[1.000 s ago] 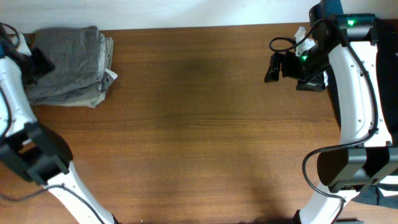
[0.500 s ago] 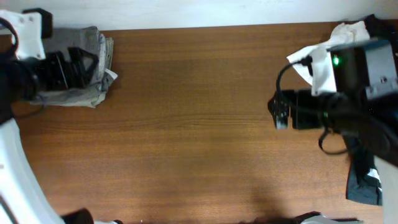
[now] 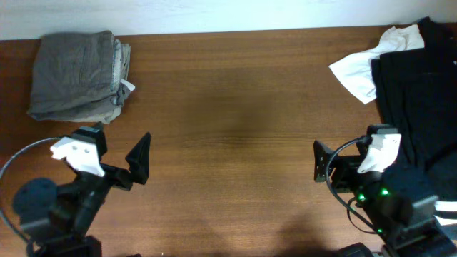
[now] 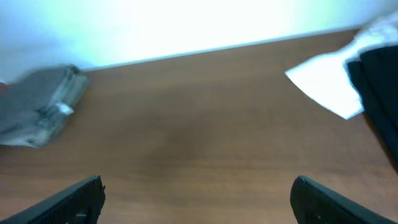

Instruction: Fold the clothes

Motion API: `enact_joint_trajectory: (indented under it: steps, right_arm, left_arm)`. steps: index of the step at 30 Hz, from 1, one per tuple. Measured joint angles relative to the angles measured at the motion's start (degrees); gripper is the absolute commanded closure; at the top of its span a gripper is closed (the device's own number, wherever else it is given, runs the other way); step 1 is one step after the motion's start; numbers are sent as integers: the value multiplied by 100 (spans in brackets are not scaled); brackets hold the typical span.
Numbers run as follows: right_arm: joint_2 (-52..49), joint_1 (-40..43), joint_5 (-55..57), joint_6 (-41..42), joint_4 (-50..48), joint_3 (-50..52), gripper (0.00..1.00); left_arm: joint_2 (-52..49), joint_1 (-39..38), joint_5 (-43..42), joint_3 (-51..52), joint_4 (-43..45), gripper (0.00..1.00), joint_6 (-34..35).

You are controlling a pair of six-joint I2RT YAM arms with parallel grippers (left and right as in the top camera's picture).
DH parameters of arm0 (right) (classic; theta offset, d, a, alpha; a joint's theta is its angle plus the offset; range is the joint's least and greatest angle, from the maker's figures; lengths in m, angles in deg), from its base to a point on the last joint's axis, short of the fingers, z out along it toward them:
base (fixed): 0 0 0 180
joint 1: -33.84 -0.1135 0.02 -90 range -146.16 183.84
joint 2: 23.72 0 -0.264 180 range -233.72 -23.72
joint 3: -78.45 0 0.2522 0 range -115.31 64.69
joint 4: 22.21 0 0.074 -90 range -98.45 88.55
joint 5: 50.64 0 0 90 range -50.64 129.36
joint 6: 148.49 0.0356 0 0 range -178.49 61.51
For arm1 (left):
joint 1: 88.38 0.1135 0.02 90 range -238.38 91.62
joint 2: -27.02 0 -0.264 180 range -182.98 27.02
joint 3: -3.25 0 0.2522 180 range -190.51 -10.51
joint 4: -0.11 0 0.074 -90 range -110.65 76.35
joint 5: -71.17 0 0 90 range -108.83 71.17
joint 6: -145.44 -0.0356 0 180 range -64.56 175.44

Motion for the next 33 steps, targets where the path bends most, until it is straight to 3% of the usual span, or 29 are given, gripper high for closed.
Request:
enact_joint_trajectory:
  steps: [9, 28, 32, 33]
  right_arm:
    - [-157, 0, 221, 42, -752, 452, 1]
    - [-151, 0, 260, 59, -107, 492, 1]
    - [90, 398, 162, 59, -568, 1080, 1]
    - [334, 713, -33, 57, -1134, 1475, 1]
  left_arm:
    - [-822, 2, 361, 282, 203, 1, 44]
    - [-2570, 0, 426, 282, 205, 1, 44]
    - [-2938, 2, 439, 282, 205, 1, 44]
    - [-2992, 0, 444, 282, 203, 1, 44]
